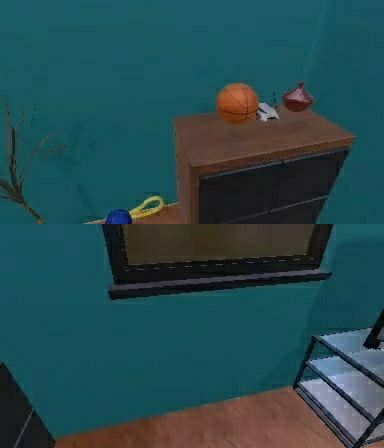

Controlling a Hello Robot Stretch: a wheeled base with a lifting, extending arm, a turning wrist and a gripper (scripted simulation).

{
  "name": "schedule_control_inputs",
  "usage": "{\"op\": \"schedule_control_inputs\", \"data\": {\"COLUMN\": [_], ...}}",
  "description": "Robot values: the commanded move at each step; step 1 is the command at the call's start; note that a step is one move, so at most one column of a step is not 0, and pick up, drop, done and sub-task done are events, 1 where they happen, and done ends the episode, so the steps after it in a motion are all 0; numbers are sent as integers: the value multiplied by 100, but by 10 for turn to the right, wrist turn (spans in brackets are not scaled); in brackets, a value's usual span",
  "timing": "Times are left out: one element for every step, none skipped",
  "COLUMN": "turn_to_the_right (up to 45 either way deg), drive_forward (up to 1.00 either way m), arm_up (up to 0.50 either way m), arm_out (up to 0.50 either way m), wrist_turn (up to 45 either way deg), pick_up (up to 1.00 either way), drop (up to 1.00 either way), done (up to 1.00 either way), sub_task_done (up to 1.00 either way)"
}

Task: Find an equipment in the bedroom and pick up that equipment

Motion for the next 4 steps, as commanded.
{"op": "schedule_control_inputs", "data": {"turn_to_the_right": [-450,-270,450,300], "drive_forward": [0,0,0,0], "arm_up": [0,0,0,0], "arm_out": [0,0,0,0], "wrist_turn": [0,0,0,0], "pick_up": [0,0,0,0], "drop": [0,0,0,0], "done": [0,0,0,0], "sub_task_done": [0,0,0,0]}}
